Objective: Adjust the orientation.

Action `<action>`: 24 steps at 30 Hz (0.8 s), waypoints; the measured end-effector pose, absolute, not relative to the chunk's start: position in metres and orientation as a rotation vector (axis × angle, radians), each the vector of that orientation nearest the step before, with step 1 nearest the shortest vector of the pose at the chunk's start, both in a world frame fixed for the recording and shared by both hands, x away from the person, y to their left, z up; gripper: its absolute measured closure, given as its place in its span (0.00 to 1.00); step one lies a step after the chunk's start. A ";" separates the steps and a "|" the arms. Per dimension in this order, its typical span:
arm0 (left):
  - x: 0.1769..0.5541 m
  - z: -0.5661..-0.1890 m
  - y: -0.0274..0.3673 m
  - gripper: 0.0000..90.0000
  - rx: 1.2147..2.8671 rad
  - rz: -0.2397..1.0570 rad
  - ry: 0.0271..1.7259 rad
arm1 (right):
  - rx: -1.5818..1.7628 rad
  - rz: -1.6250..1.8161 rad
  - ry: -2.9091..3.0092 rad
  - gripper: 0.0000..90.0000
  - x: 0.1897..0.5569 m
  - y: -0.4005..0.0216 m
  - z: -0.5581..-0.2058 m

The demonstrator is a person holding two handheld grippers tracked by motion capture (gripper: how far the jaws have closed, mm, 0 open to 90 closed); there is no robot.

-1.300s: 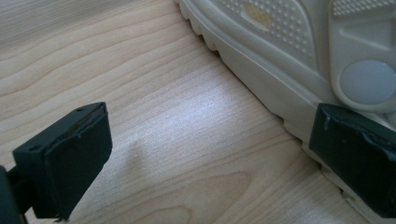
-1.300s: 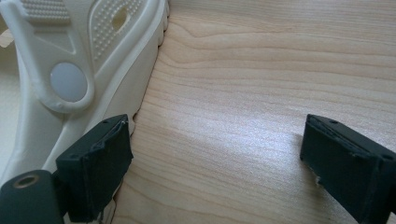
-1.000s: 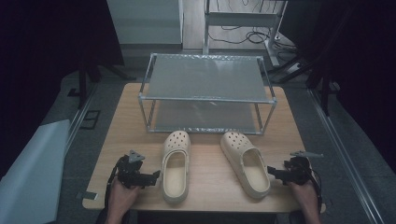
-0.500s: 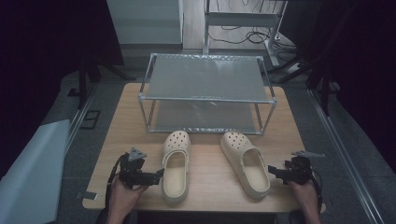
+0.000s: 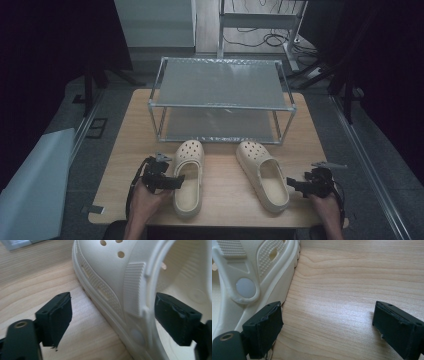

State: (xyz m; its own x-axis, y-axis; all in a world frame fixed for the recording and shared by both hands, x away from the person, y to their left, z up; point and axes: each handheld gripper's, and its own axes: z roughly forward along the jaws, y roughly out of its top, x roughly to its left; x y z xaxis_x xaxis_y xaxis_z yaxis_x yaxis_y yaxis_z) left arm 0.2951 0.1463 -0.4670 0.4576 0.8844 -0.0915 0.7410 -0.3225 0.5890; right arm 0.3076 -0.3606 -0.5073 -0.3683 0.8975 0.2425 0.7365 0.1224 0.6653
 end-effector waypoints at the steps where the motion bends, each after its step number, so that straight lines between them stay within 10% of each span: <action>1: 0.297 -0.468 0.145 0.22 2.153 0.329 1.351 | 1.619 1.082 2.179 0.10 0.308 -0.360 -0.507; 24: 0.319 -0.466 0.151 0.83 2.198 0.225 1.474 | 1.595 1.088 2.178 0.10 0.307 -0.360 -0.506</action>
State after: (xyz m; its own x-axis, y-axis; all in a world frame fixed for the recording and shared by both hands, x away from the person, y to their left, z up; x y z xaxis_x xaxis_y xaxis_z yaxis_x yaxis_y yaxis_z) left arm 0.3187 0.1508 -0.4660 0.4059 0.9051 -0.1270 0.8260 -0.3038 0.4748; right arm 0.3075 -0.3598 -0.5059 -0.3808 0.8948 0.2330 0.7240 0.1318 0.6771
